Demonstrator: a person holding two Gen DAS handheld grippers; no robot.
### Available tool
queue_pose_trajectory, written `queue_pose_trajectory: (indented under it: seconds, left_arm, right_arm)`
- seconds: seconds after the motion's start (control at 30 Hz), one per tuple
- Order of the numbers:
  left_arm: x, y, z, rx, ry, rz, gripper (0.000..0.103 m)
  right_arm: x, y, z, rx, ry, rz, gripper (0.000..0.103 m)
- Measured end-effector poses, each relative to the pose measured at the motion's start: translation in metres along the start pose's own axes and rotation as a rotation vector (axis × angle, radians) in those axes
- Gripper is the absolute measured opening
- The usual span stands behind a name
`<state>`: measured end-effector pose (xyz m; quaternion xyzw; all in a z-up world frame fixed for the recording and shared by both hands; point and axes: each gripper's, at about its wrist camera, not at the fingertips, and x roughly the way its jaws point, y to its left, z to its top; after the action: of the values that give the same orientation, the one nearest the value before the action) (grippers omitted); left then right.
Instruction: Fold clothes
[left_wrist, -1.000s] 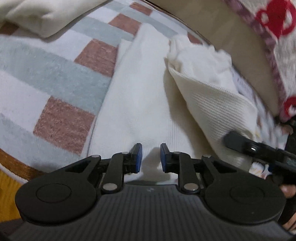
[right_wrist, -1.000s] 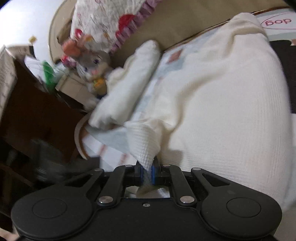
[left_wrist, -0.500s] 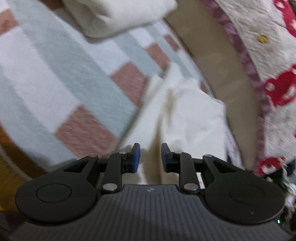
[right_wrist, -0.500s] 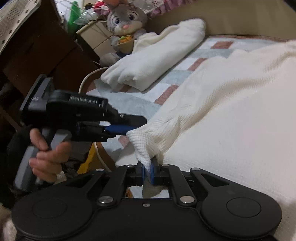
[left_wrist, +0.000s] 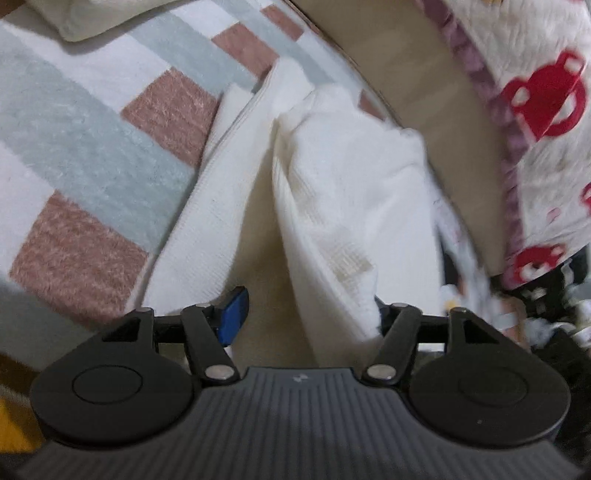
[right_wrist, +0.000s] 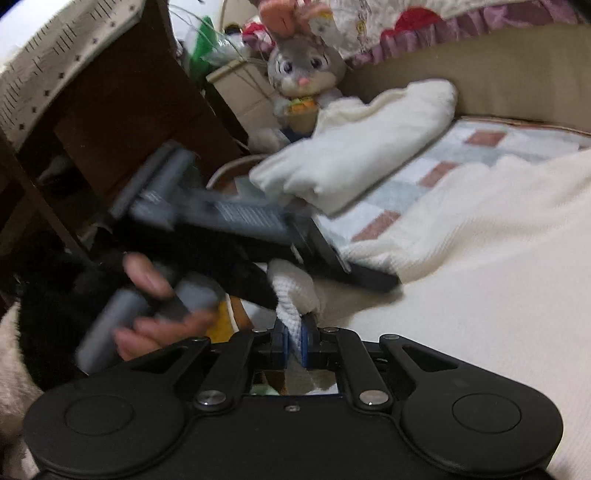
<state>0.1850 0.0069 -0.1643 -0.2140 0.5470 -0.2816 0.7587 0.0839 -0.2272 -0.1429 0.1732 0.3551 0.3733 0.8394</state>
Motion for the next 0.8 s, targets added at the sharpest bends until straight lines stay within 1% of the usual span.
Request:
queue_pose_trajectory:
  seconds: [0.03,0.07,0.1,0.13,0.17,0.2,0.27,0.3,0.37,0.4,0.47,0.53,0.6,0.63,0.7,0.73,0.77,0.8]
  left_arm:
    - [0.001,-0.006,0.000,0.045,-0.015,0.027,0.009]
    - [0.000,-0.013,-0.001,0.092,-0.036,0.051,0.008]
    - [-0.004,-0.021,-0.004,0.139,-0.066,0.072,0.008]
    - [-0.008,-0.028,-0.006,0.187,-0.096,0.094,0.008]
    - [-0.012,-0.036,-0.009,0.235,-0.126,0.115,0.008]
    - [-0.017,-0.042,-0.010,0.263,-0.155,0.128,0.008]
    - [-0.025,-0.048,-0.008,0.274,-0.209,0.135,0.008]
    - [-0.028,-0.049,-0.007,0.278,-0.230,0.137,0.008]
    - [-0.033,-0.052,-0.004,0.288,-0.263,0.144,0.008]
    - [-0.033,-0.052,-0.004,0.297,-0.263,0.152,0.008]
    - [-0.029,-0.050,-0.004,0.281,-0.246,0.152,0.008]
    - [-0.027,-0.047,-0.006,0.274,-0.234,0.149,0.008]
    - [-0.030,-0.047,-0.007,0.290,-0.249,0.151,0.008]
    - [-0.032,-0.047,-0.008,0.297,-0.259,0.157,0.008]
    - [-0.036,-0.046,-0.007,0.301,-0.272,0.179,0.008]
    - [-0.038,-0.045,-0.007,0.303,-0.279,0.189,0.008]
    - [-0.039,-0.043,-0.007,0.300,-0.267,0.205,0.008]
    - [-0.036,-0.037,-0.007,0.280,-0.226,0.213,0.009]
  right_arm:
    - [-0.010,-0.005,-0.001,0.050,-0.026,-0.011,0.016]
    - [-0.023,-0.009,-0.003,0.099,-0.064,-0.024,0.020]
    - [-0.039,-0.011,-0.006,0.121,-0.102,-0.053,0.025]
    - [-0.058,-0.010,-0.009,0.126,-0.141,-0.090,0.040]
    - [-0.077,-0.008,-0.014,0.106,-0.165,-0.150,0.048]
    - [-0.092,-0.004,-0.019,0.063,-0.163,-0.213,0.049]
    - [-0.115,0.004,-0.033,-0.045,-0.096,-0.372,0.058]
    - [-0.122,0.008,-0.042,-0.081,-0.057,-0.449,0.060]
    - [-0.128,0.007,-0.065,-0.087,0.000,-0.543,0.061]
    - [-0.129,0.006,-0.077,-0.080,0.025,-0.575,0.061]
    - [-0.122,0.005,-0.093,-0.057,0.048,-0.592,0.061]
    - [-0.108,0.008,-0.094,-0.050,0.061,-0.553,0.061]
    - [-0.090,0.013,-0.089,-0.088,0.072,-0.535,0.063]
    - [-0.078,0.015,-0.086,-0.114,0.072,-0.546,0.065]
    - [-0.058,0.017,-0.079,-0.132,0.056,-0.625,0.066]
    - [-0.052,0.015,-0.075,-0.107,0.042,-0.677,0.064]
    - [-0.053,0.011,-0.071,-0.064,0.032,-0.698,0.055]
    - [-0.058,0.006,-0.068,-0.016,0.027,-0.700,0.044]
